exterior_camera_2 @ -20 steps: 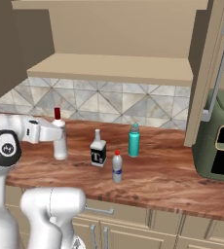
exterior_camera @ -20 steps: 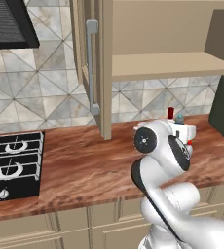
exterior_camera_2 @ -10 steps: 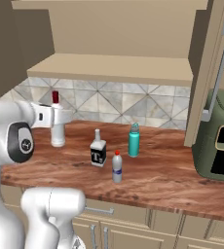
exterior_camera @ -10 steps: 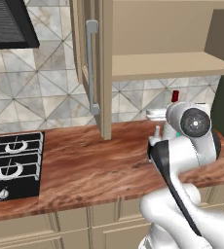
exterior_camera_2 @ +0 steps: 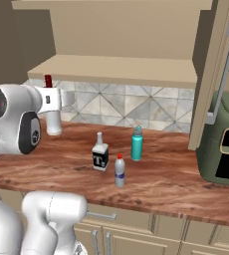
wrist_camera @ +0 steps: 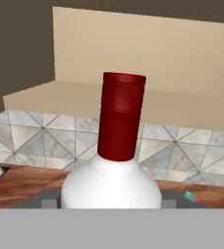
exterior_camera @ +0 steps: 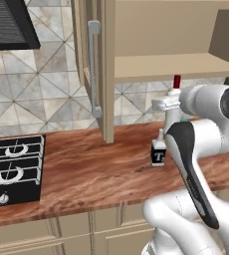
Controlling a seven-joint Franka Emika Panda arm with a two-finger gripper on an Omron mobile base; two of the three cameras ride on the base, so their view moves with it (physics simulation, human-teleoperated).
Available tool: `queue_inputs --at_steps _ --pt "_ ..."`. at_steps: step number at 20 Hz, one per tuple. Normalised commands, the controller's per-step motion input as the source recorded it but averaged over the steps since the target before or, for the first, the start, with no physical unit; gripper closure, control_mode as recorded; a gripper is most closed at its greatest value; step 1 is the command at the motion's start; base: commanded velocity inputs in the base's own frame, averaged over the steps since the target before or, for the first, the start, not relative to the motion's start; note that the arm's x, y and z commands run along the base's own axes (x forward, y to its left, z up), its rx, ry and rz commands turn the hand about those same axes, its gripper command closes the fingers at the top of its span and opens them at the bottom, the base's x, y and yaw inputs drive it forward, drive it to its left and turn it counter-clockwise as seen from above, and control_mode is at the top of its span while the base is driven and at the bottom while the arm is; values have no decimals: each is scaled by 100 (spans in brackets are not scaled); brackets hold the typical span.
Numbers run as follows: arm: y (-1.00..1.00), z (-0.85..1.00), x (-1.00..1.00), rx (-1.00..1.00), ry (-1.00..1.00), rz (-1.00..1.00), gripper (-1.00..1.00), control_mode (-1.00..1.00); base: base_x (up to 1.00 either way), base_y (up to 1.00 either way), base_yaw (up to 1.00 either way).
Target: Sort all alcoholic drinks to one cabinet, and non-alcoholic drinks to the other.
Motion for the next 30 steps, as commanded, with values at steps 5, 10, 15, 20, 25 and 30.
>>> queue_inputs --at_steps 5,10,15,20,25,30 --pt "33 40 2 1 0 22 100 -100 0 0 0" --pt "39 32 10 1 -1 13 100 -100 0 0 0" --pt "33 41 15 0 0 6 100 -100 0 0 0" --pt "21 35 25 2 -1 3 100 -100 0 0 0" --pt "11 15 33 3 -4 4 100 -100 0 0 0" --pt "8 0 33 3 -10 2 100 -100 0 0 0"
